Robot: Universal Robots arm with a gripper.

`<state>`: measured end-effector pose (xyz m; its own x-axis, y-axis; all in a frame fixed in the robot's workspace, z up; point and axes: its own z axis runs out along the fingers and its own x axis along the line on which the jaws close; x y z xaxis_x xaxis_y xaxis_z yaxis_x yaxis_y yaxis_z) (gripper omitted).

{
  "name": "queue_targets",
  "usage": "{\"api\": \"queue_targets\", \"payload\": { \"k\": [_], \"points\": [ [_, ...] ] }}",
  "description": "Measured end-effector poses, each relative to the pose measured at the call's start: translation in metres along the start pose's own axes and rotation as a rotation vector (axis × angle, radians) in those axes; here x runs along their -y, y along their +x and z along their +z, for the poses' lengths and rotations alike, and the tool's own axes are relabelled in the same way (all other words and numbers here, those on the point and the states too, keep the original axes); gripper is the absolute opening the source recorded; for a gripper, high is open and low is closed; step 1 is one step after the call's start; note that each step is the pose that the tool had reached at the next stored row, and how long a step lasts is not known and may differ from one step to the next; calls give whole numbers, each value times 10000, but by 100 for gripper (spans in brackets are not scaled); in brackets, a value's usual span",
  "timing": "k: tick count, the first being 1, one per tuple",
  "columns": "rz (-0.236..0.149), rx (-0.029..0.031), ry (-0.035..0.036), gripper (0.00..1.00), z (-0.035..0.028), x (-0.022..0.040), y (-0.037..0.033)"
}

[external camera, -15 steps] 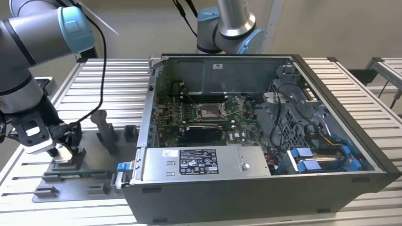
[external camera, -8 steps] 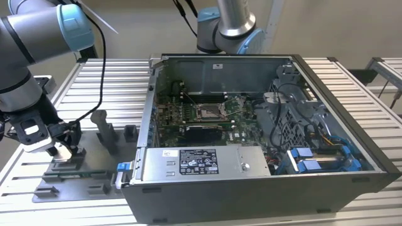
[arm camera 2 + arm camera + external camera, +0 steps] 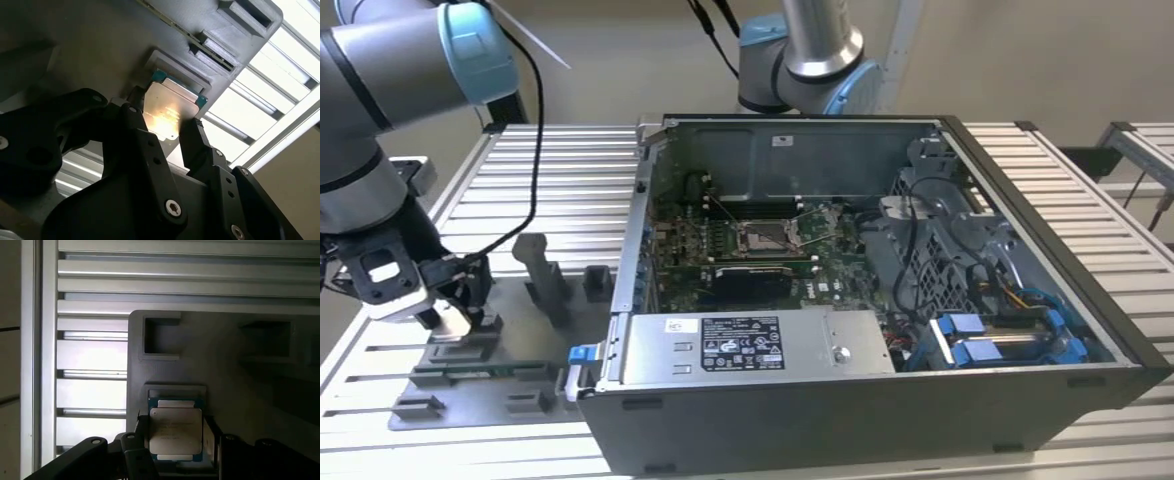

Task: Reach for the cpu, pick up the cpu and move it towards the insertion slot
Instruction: 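Pick up the cpu and move it towards the insertion slot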

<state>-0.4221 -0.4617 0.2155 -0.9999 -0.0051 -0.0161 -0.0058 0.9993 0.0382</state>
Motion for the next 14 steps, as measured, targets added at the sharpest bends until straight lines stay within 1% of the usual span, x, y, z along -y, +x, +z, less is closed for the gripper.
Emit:
{"api": "queue_targets", "payload": {
  "k": [7, 14],
  "points": [
    [0, 0, 0, 0, -181, -7, -3],
    [0, 0, 1, 0, -302, -12, -5]
  ]
}}
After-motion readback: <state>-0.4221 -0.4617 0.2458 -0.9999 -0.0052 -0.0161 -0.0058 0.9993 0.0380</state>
